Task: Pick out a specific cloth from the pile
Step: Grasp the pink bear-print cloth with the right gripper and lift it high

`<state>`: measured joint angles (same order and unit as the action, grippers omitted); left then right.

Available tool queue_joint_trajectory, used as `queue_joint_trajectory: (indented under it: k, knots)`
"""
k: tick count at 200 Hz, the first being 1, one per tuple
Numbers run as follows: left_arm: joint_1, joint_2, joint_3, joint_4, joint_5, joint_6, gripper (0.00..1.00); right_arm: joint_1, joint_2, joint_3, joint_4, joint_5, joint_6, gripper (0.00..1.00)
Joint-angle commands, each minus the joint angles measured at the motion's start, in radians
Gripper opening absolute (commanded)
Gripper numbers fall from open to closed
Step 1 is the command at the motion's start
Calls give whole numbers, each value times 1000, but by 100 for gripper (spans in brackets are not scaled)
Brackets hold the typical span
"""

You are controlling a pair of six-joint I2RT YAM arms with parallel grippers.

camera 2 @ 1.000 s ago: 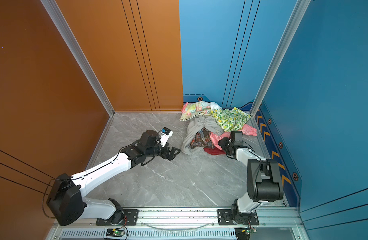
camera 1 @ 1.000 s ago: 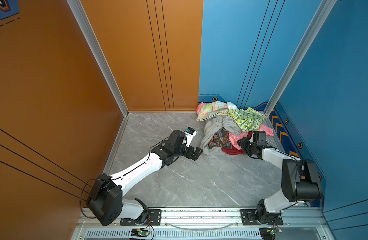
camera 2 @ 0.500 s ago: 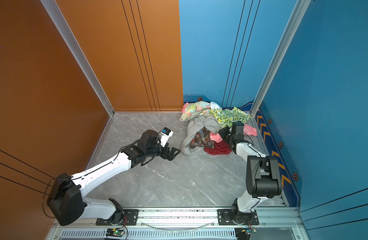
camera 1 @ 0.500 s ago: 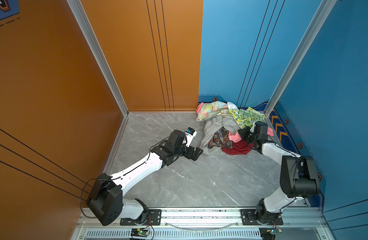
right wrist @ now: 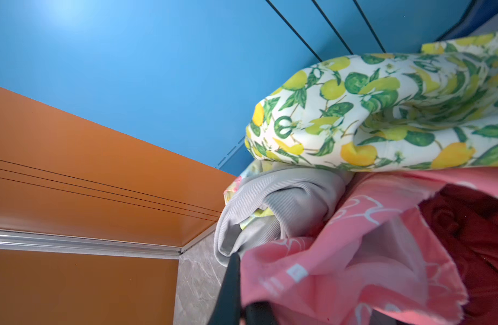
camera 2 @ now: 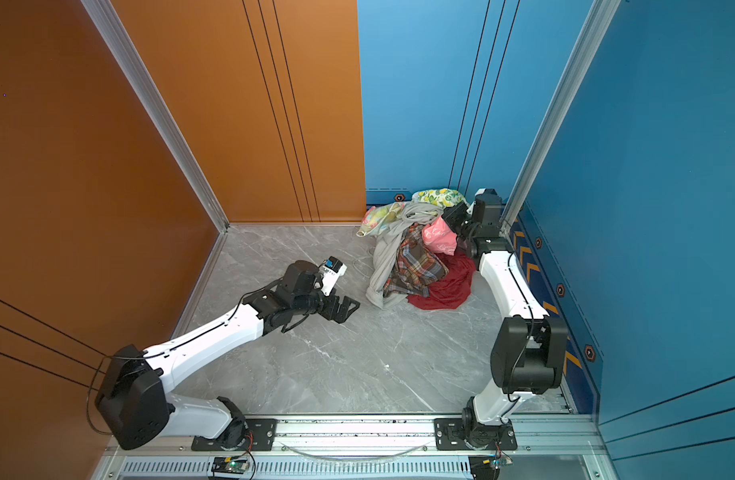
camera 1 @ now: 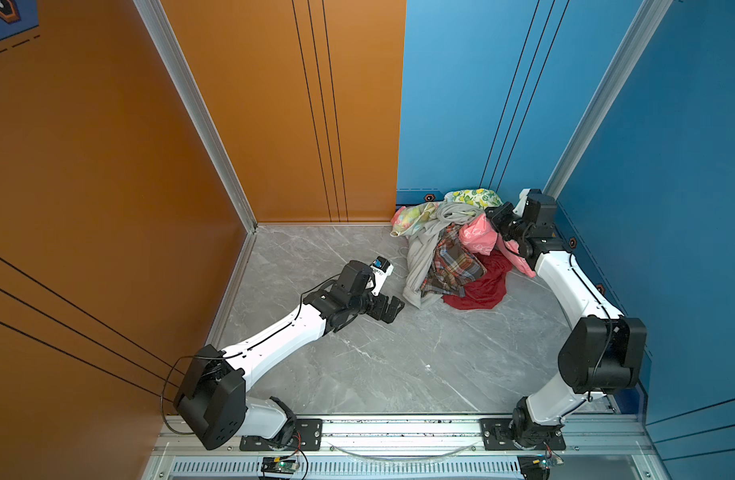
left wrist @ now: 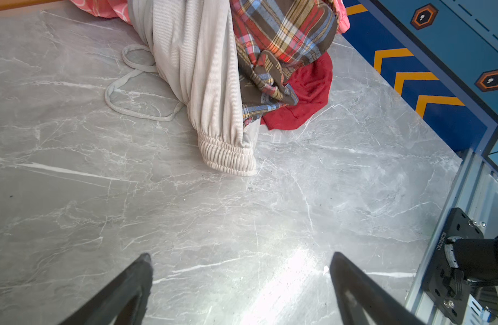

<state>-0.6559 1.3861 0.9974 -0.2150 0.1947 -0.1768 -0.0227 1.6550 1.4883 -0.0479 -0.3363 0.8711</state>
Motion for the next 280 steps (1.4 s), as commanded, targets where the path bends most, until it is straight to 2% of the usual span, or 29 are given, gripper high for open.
queue_joint_trajectory:
  k: [1,54,142,183,280]
  knots:
    - [-10,14,26,-21,-17,20,98,-6,13,152,34,26,-26,0]
    - [-16,22,26,-27,-26,28,98,-8,35,341,32,41,-27,0]
    - [-22,37,60,-42,-41,36,98,-20,67,559,73,92,-40,0]
    - [-23,44,62,-42,-43,36,98,-34,58,610,86,138,-58,0]
    - [-27,84,83,-40,-88,26,98,-40,-65,633,60,137,-123,0]
